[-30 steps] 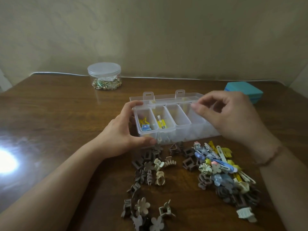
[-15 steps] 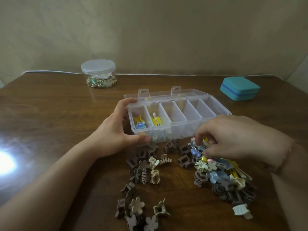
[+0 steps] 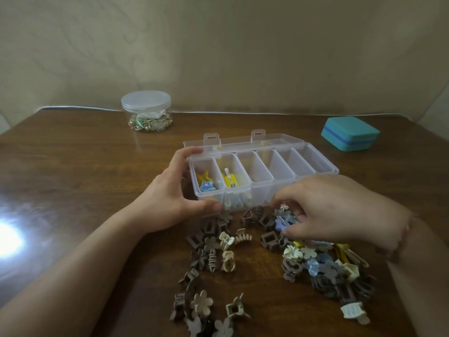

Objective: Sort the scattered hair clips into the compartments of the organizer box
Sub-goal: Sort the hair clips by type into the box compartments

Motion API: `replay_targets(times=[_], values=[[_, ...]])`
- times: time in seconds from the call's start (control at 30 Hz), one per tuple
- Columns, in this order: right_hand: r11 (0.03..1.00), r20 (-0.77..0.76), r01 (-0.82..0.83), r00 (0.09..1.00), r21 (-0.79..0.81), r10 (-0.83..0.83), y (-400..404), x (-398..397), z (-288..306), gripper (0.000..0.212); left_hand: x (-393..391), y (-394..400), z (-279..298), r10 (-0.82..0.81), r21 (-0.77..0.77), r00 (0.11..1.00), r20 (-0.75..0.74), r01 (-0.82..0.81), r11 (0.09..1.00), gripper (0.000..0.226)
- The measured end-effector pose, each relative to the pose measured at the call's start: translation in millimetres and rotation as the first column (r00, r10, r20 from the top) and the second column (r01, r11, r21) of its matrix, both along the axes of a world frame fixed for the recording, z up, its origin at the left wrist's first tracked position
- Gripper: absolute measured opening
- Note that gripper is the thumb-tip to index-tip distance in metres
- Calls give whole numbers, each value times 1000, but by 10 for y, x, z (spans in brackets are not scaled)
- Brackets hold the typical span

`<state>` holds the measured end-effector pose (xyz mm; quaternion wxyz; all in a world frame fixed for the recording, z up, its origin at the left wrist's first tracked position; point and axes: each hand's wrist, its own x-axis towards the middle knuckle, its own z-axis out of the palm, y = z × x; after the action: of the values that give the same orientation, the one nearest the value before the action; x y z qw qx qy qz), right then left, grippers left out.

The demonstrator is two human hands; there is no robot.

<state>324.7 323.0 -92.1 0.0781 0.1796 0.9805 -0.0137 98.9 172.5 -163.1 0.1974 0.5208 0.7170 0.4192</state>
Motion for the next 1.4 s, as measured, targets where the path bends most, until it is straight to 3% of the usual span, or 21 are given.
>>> replay_targets(times=[0.1,0.2,0.27,0.37,0.47,0.53,0.6,0.7,0.83,1.03,1.13,1.23,1.33,1.4], values=[[988,-55,-20,998,-155,11,86,91,101,40,-6,-5,-6,-4,1,1000,3,4,1000,103],[907,-412,-128,910,-402,-54,155,102,149,41,-1,3,-7,2,3,1000,-4,-2,1000,102],[918,-566,-117,814,-379,-130,157,6,99,44,-2,5,-12,7,3,1000,-7,-7,1000,102],[950,-553,-21,817,-311,-163,134,-101,13,52,2,5,-12,6,2,1000,-5,-6,1000,102],[935,-604,15,759,-355,-242,226,12,90,22,0,-1,-9,9,-1,1000,-1,-9,1000,104],[933,-470,74,848,-351,-244,285,141,183,13,4,-2,-7,11,-1,1000,-2,-11,1000,105],[950,-182,127,966,-286,-184,268,188,217,10,6,-1,-7,11,-5,1000,-2,-11,1000,105],[980,59,156,987,-121,-150,170,130,164,17,3,-1,-7,9,-7,1000,-8,-9,1000,104],[993,120,116,986,33,-119,55,43,72,25,5,2,-5,6,-5,1000,-8,-6,1000,104],[997,88,64,994,31,-66,13,-4,8,29,-2,-1,-3,1,-5,1000,0,-1,1000,105],[980,-31,62,997,-188,-69,78,38,108,27,-6,2,-8,4,0,1000,-1,-4,1000,104],[914,-395,6,901,-406,-181,100,-9,121,25,-4,7,-7,5,2,1000,-3,-5,1000,103],[943,-614,74,743,-323,-268,72,-190,20,24,6,0,-8,3,6,1000,-6,-3,1000,103],[966,-614,124,752,-227,-240,59,-267,-30,29,14,-5,-5,5,7,1000,-3,-5,1000,103]])
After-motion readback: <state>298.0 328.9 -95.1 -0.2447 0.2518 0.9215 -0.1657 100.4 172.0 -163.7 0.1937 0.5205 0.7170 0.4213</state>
